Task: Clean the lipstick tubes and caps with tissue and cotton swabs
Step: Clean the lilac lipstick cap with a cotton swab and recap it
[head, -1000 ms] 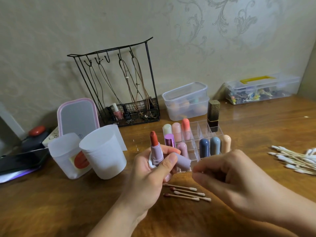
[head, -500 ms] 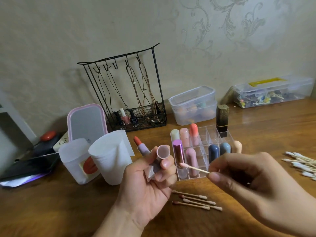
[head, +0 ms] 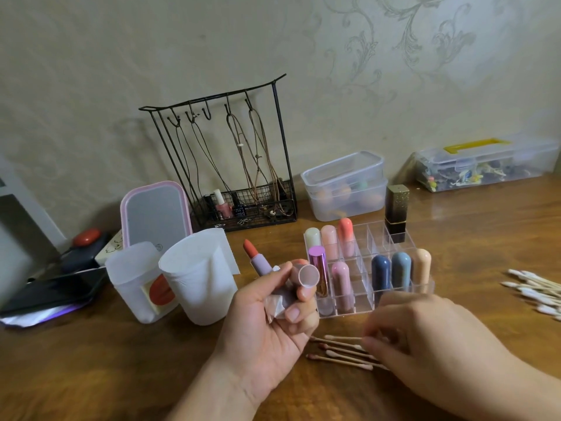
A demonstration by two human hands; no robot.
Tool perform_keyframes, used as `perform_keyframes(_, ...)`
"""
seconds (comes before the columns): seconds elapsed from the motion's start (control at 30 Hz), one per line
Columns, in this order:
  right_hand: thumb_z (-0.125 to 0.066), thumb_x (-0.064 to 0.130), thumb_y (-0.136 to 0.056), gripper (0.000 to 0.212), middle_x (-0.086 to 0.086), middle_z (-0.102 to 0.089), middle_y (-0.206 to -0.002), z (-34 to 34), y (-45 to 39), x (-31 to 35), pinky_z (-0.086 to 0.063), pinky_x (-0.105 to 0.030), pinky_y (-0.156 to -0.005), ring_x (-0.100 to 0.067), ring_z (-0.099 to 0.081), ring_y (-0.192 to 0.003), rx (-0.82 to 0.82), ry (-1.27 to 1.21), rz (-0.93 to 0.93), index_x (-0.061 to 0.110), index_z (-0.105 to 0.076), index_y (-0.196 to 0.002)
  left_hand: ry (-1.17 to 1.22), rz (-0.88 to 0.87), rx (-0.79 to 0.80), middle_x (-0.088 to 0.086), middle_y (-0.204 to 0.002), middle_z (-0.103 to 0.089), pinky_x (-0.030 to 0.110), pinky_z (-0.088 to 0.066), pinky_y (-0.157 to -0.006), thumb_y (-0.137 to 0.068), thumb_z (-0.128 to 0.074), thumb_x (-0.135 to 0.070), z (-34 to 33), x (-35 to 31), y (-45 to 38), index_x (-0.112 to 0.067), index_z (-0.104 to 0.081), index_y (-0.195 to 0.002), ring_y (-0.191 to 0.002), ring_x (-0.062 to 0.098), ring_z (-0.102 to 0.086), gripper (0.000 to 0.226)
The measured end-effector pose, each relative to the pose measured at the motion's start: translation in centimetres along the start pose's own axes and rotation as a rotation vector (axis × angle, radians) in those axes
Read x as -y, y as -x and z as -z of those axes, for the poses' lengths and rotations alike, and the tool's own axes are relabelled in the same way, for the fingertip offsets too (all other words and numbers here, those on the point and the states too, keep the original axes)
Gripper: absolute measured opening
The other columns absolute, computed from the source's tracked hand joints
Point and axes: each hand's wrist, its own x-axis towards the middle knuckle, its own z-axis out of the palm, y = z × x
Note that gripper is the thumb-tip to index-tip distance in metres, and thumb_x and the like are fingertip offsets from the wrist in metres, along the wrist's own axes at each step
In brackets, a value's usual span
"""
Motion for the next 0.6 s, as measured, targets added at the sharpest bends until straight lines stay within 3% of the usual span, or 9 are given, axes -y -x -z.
perform_keyframes(0.2, -0.048, 0.062, -0.09, 0.028, 0.025, -0.052, -0.098, 0.11, -0.24, 0.19, -0.033, -0.009, -0.058, 0.0, -0.046, -0.075, 0.069, 0.078, -0.017, 0.043, -0.056, -0.11, 0.049, 0.051, 0.031, 0.009, -0.062, -0.046, 0.019, -0.021, -0.045, -0.086, -0.05, -0.019, 0.05, 0.02, 0.06, -0.001, -0.067, -0.073, -0.047, 0.008, -0.03, 0.028)
perform_keyframes(0.43, -0.051, 0.062, -0.087, 0.03, 0.026, -0.055, -0.103, 0.26, 0.1, 0.06, -0.044, -0.014, -0.074, -0.001, -0.056, -0.092, 0.048, 0.031, 0.004, 0.045, -0.055, -0.111, 0.06, 0.091, 0.072, 0.009, -0.061, -0.047, 0.019, -0.021, -0.044, -0.093, -0.043, -0.021, 0.18, -0.03, 0.03, -0.001, -0.068, -0.072, -0.045, 0.008, -0.032, 0.038)
perform_keyframes(0.6, -0.05, 0.064, -0.087, 0.03, 0.028, -0.054, -0.097, 0.26, 0.11, -0.08, -0.039, -0.011, -0.067, 0.0, -0.053, -0.086, -0.015, 0.012, 0.02, 0.046, -0.056, -0.11, 0.049, 0.088, 0.069, 0.01, -0.062, -0.047, 0.019, -0.022, -0.045, -0.089, -0.047, -0.02, 0.11, 0.07, 0.13, 0.0, -0.065, -0.072, -0.046, 0.009, -0.031, 0.032)
